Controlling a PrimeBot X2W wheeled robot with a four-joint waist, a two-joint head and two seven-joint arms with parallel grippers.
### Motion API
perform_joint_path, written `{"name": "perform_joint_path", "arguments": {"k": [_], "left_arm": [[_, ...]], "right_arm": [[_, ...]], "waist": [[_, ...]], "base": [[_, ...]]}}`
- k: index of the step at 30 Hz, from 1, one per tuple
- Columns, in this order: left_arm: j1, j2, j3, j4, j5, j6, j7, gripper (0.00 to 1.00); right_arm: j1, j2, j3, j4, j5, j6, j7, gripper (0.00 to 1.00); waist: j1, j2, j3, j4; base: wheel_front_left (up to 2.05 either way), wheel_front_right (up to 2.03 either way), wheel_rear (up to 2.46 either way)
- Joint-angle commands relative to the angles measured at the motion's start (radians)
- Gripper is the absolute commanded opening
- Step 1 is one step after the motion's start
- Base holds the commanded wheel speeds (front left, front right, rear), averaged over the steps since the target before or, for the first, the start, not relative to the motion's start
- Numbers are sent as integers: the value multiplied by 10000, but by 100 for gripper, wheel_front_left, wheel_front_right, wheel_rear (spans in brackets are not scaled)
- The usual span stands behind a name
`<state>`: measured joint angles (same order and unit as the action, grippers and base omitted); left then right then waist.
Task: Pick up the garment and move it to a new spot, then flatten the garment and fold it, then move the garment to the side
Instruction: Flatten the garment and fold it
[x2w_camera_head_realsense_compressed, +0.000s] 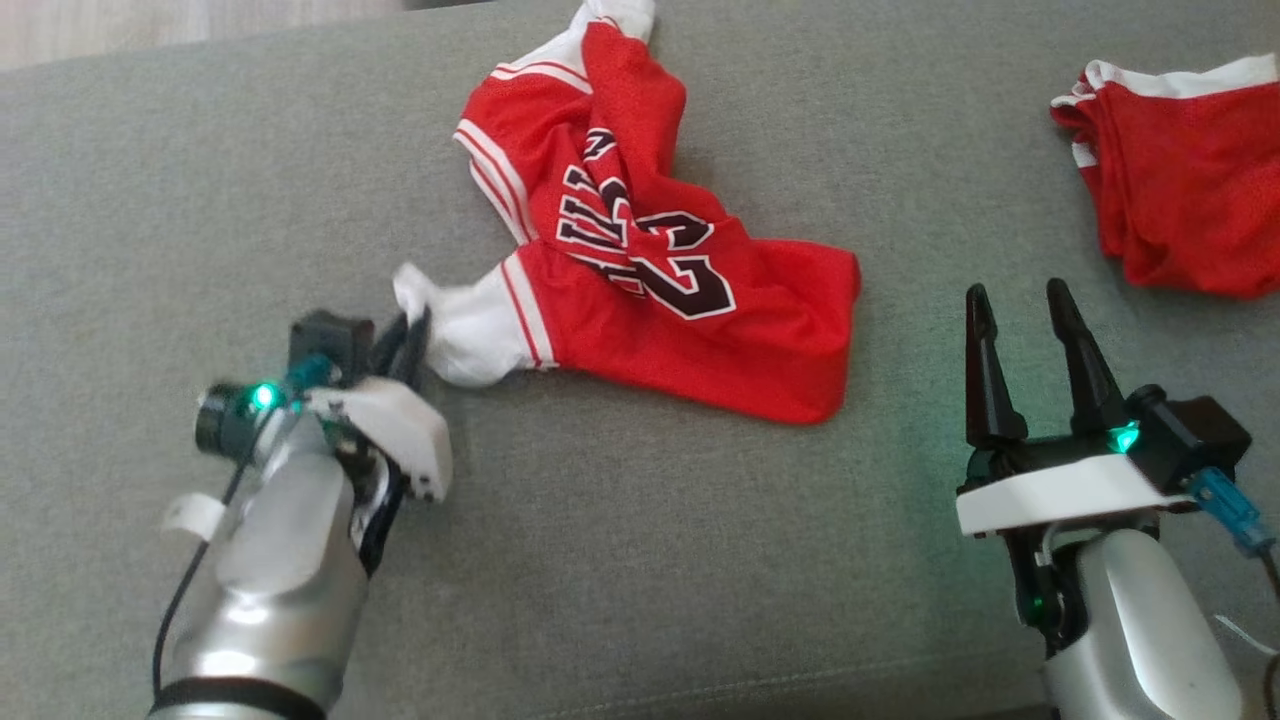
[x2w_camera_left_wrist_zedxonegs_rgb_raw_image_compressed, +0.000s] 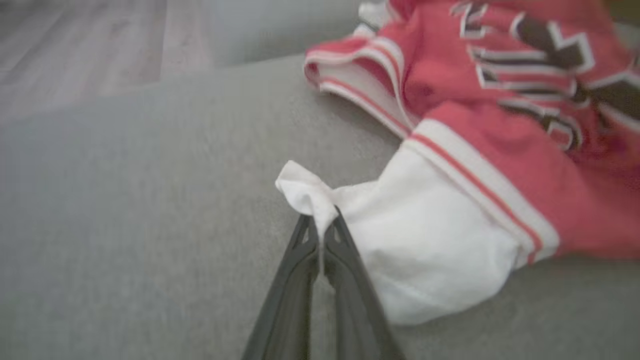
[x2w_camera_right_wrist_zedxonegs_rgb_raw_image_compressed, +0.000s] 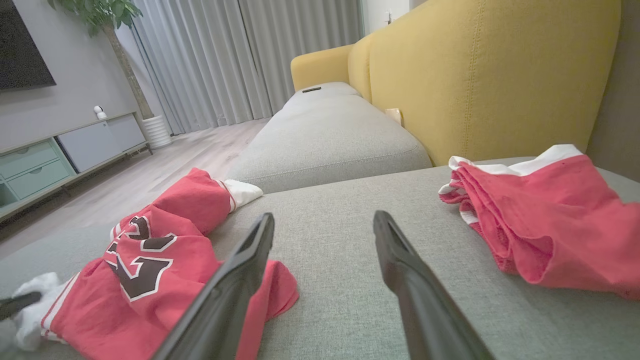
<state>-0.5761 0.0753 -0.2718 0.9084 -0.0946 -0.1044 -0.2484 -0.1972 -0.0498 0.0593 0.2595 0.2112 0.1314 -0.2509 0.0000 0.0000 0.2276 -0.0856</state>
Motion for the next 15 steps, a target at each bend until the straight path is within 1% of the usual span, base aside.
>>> {"name": "perform_joint_path", "arguments": {"k": [1,8,12,15], "left_arm": [[-318,242,416,-632,-92,105,-125,0],[815,311,1416,-3453,-470,607,-131,0],[1649,251,1853,-4339,-545,799,-132,0],[2211,173,2202,-4736,-589,1047,-132,0]], "right_arm": [[-205,-5,205,-266,33,-7,-99,100],[-90,-5,64,-19,-61,-7,-83,100],[-1,-5,39,228,-126,-7,5,100],[49,-5,11,371,-179,-7,89,100]], "waist": [[0,0,-38,74],[0,0,-391,590],[0,0,-633,956],[0,0,-781,1229]], "base": [[0,0,0],[0,0,0],[0,0,0],[0,0,0]]}}
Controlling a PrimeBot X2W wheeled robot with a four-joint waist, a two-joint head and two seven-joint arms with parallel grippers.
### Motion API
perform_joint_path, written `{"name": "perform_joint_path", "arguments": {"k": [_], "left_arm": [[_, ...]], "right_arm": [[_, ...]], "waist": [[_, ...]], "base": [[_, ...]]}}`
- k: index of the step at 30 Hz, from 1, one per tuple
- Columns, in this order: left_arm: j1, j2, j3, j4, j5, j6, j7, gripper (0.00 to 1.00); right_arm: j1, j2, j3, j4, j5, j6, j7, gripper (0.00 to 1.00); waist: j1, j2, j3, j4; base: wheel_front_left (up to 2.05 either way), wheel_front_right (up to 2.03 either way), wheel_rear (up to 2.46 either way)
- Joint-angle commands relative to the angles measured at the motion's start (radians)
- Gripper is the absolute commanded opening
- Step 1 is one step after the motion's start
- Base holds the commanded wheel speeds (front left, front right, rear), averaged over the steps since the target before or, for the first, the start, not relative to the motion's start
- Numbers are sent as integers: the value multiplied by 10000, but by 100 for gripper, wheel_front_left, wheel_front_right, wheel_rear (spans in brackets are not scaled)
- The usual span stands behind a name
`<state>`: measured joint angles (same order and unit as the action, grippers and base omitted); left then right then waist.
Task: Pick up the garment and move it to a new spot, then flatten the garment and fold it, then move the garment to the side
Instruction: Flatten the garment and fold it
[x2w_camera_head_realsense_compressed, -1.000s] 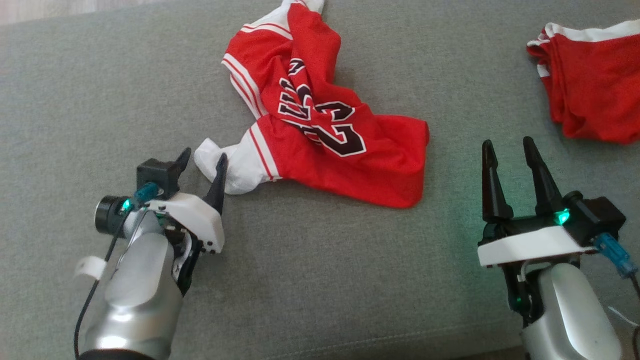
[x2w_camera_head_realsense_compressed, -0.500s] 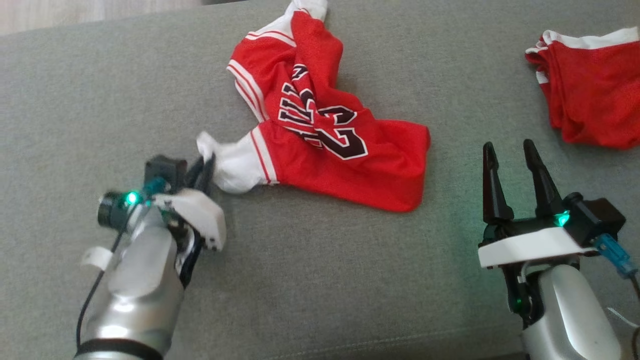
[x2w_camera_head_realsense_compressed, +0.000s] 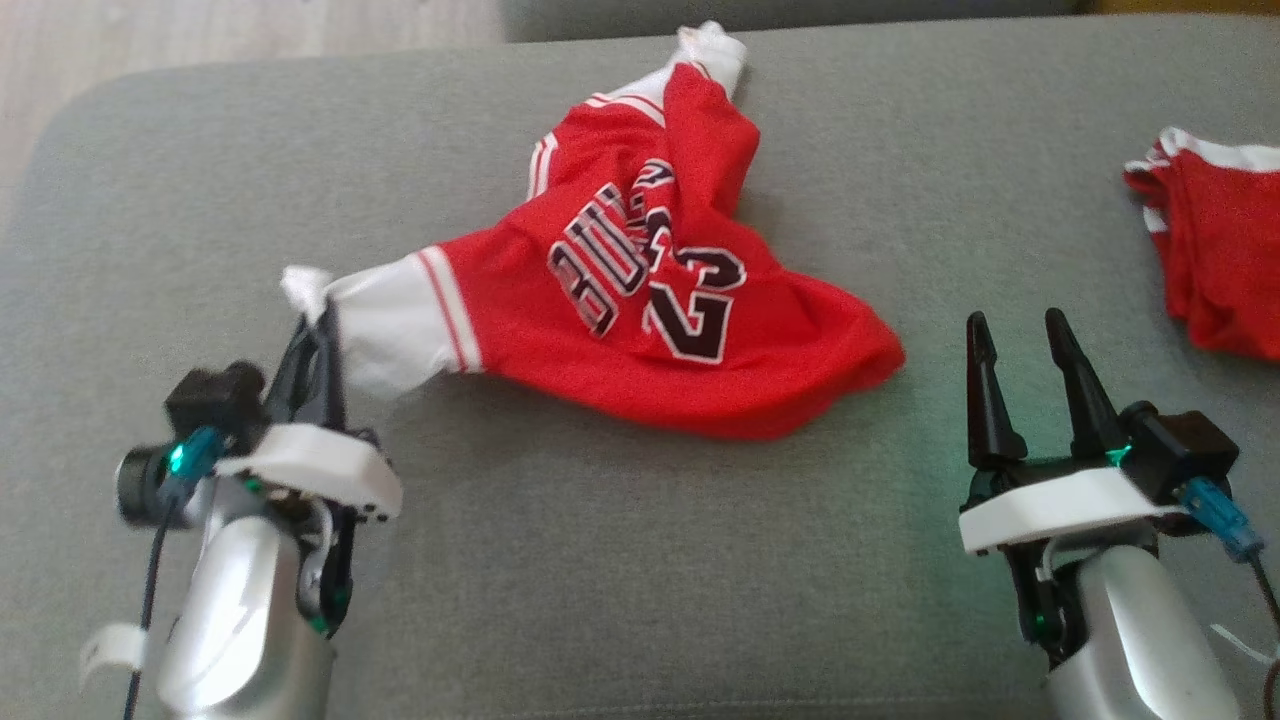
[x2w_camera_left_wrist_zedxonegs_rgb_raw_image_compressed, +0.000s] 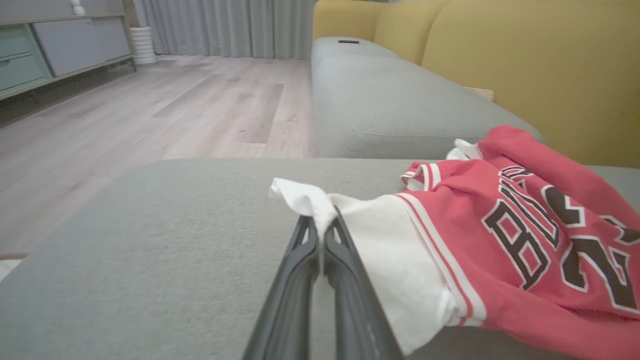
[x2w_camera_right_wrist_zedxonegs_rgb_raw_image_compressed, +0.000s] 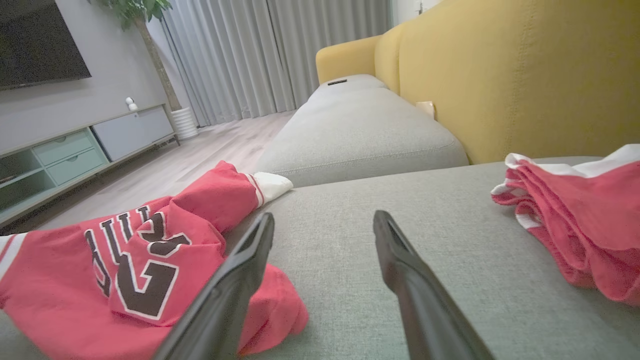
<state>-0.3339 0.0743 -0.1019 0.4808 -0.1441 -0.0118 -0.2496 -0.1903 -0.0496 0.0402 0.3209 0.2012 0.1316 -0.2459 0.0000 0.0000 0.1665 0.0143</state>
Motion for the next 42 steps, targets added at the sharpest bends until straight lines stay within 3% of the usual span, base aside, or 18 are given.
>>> {"name": "perform_joint_path", "arguments": {"k": [1,6,7,8,19,27,36,37,38,39,42], "left_arm": [[-37,152,626,-554,-119,206,-121,0],[659,-1,907,-560,-134,426,-121,0],[716,-26,876,-493,-111,418,-121,45],[736,-51,847,-472,-83,421,-121,100],[968,-227,472,-1824,-341,147,-121,100],[1391,-238,-455,-2319,-846,183,-122,100],[1322,-239,-698,-2366,-1007,303,-122,100],[1319,-239,-699,-2364,-1009,307,-122,100],[1320,-240,-697,-2364,-1011,314,-122,100],[1326,-240,-691,-2366,-1011,323,-122,100],[1373,-240,-654,-2346,-1009,338,-122,100]], "right_arm": [[-11,-7,189,-194,-98,-9,75,100],[44,-7,127,25,-169,-9,254,100],[57,-7,96,58,-190,-9,285,100],[64,-7,73,88,-205,-9,311,100],[-294,-7,364,753,-49,-9,1042,100],[-1220,-7,552,2450,398,-9,2084,100],[-2123,-7,909,4316,247,-9,2932,100],[-2195,-7,928,4432,241,-9,2913,89],[-2270,-7,922,4517,226,-9,2835,17],[-2342,-7,894,4587,168,-9,2724,0],[-2534,-7,714,4699,-121,-9,2323,0]], "waist": [[0,0,-207,302],[0,0,-373,613],[0,0,-397,674],[0,0,-418,723],[0,0,-577,1334],[0,0,-547,1849],[0,0,-440,2150],[0,0,-438,2155],[0,0,-441,2150],[0,0,-448,2137],[0,0,-488,2047]], "base": [[0,0,0],[0,0,0],[0,0,0],[0,0,0],[0,0,0],[0,0,0],[0,0,0],[0,0,0],[0,0,0],[0,0,0],[0,0,0]]}}
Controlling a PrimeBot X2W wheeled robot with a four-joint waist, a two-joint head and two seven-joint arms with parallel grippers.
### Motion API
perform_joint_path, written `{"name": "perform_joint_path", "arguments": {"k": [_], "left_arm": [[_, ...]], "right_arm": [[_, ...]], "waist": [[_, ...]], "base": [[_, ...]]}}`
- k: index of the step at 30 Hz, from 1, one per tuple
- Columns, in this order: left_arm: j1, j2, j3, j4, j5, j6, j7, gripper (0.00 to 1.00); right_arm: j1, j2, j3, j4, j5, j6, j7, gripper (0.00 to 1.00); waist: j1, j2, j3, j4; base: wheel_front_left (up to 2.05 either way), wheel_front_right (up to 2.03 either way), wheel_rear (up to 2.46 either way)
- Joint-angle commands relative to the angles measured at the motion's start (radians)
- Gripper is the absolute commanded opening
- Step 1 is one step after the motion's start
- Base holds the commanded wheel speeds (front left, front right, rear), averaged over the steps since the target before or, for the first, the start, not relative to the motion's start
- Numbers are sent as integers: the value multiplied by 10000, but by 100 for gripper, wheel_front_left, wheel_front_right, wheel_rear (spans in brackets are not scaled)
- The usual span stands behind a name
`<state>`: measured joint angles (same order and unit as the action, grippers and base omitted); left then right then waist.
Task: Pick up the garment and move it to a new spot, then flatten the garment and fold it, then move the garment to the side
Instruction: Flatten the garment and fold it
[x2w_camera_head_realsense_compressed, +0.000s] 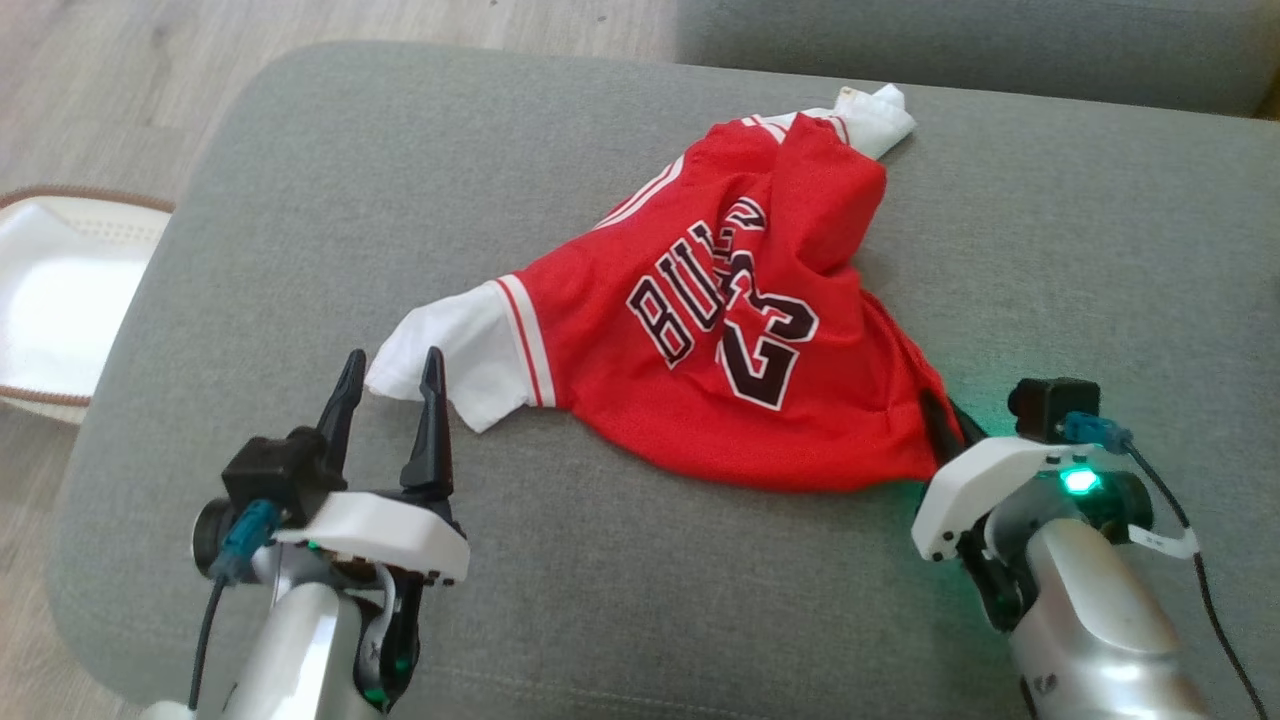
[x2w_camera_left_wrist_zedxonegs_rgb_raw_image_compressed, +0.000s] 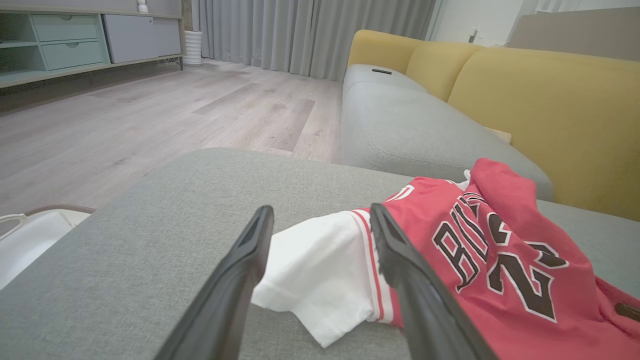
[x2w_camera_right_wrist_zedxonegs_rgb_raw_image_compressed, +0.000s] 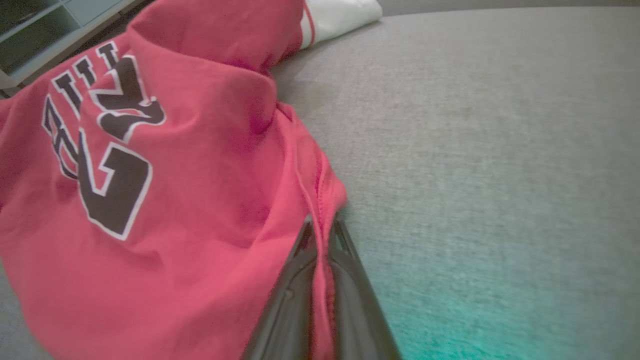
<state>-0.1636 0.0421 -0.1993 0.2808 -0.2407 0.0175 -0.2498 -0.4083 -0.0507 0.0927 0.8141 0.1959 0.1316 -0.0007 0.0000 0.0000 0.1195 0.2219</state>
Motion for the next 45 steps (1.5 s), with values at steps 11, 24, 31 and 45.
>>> {"name": "perform_joint_path", "arguments": {"k": [11,24,31,45], "left_arm": [[-275,82,308,-292,-57,-4,-120,100],[-390,82,118,-248,-191,-41,-120,100],[-240,82,162,-142,-175,-83,-120,100],[402,82,318,-305,-175,-174,-120,100]], "right_arm": [[-738,-241,-1934,-1051,-1750,-9,-691,0],[-909,-45,-4612,-1773,-4207,-9,-357,100],[-707,0,-3976,-1842,-4258,-9,-1716,100],[2924,4,-1652,-3983,-549,-9,-2545,100]], "waist": [[0,0,-187,-621],[0,0,-81,-855],[0,0,-386,-929],[0,0,-763,-1564]], "base": [[0,0,0],[0,0,0],[0,0,0],[0,0,0]]}}
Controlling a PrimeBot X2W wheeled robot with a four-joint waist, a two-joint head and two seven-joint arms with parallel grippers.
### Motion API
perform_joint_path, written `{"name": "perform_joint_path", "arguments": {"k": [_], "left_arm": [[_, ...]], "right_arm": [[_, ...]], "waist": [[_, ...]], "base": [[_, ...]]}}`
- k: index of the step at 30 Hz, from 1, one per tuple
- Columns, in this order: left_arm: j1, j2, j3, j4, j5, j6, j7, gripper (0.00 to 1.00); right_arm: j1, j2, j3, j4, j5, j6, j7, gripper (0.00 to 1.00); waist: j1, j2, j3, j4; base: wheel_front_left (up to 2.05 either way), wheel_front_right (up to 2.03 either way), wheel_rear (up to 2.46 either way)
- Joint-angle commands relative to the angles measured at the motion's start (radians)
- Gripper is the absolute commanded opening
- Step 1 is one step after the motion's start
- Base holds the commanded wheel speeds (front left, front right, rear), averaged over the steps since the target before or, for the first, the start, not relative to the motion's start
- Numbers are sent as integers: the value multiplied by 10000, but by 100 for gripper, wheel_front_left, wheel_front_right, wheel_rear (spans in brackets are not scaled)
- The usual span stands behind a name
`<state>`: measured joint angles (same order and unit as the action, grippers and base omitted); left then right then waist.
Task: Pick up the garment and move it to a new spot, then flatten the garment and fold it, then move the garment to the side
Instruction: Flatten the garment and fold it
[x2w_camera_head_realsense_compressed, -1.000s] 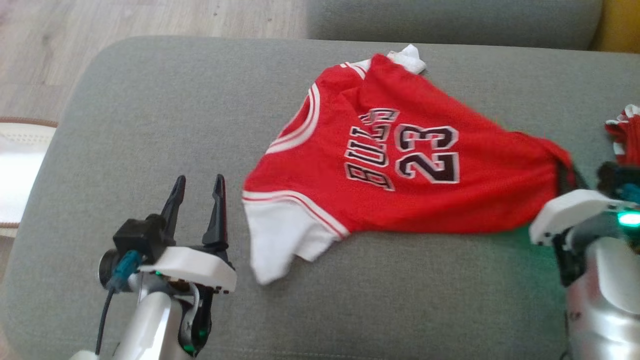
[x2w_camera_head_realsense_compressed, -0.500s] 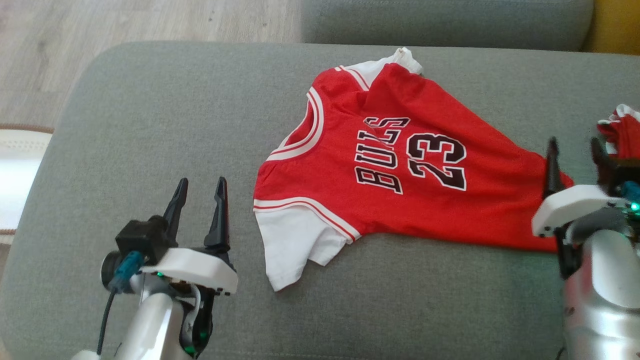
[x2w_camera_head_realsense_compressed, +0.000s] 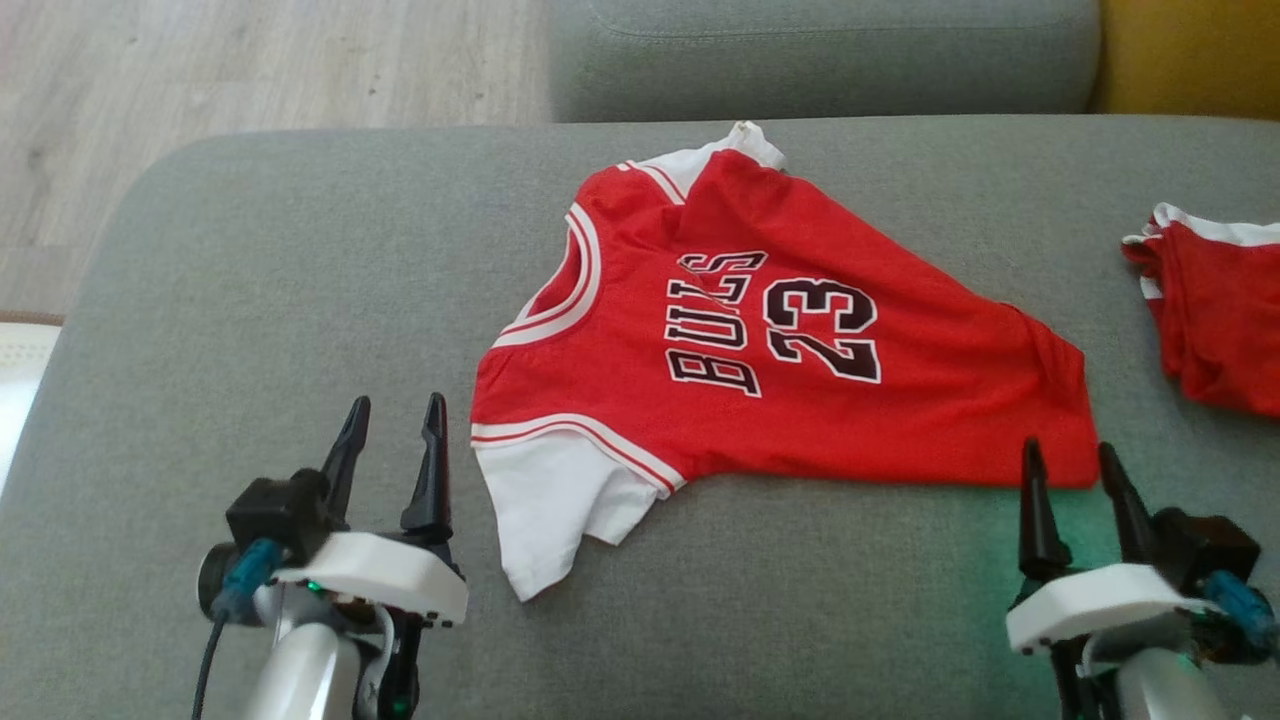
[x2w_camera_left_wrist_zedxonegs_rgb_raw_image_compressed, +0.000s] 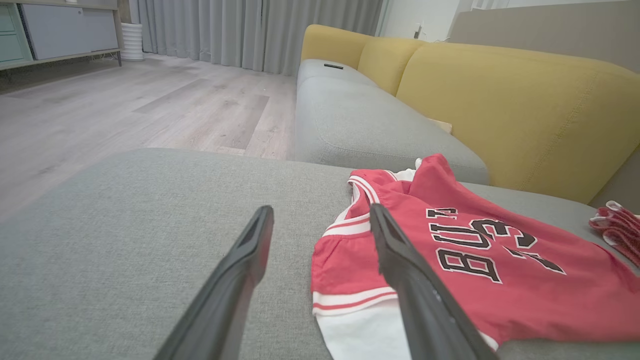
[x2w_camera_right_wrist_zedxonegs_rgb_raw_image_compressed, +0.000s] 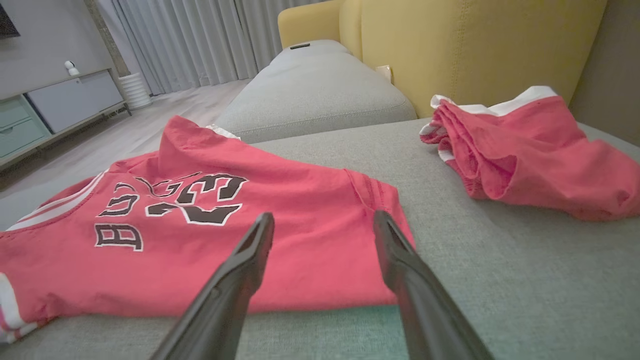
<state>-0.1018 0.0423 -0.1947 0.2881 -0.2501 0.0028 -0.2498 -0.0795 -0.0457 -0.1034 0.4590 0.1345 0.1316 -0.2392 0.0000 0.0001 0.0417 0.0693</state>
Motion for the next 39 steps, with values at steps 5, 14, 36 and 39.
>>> {"name": "perform_joint_path", "arguments": {"k": [5,14,36,39], "left_arm": [[-213,80,209,-278,-126,-93,-120,100],[-485,80,-885,1971,-376,-577,83,100],[-1382,81,-2082,3819,-1263,-1079,1070,0],[-1528,132,-1902,3606,-1228,-906,432,0]], "right_arm": [[-358,-46,441,-889,217,-9,-187,100],[-482,-46,219,-1036,296,-9,-184,100],[-710,-45,-71,-777,319,-9,-211,100],[-706,-45,-195,-568,226,-9,-129,100]], "waist": [[0,-1,121,-192],[0,-1,323,-324],[0,-1,530,-389],[0,-1,519,-381]], "base": [[0,0,0],[0,0,0],[0,0,0],[0,0,0]]}}
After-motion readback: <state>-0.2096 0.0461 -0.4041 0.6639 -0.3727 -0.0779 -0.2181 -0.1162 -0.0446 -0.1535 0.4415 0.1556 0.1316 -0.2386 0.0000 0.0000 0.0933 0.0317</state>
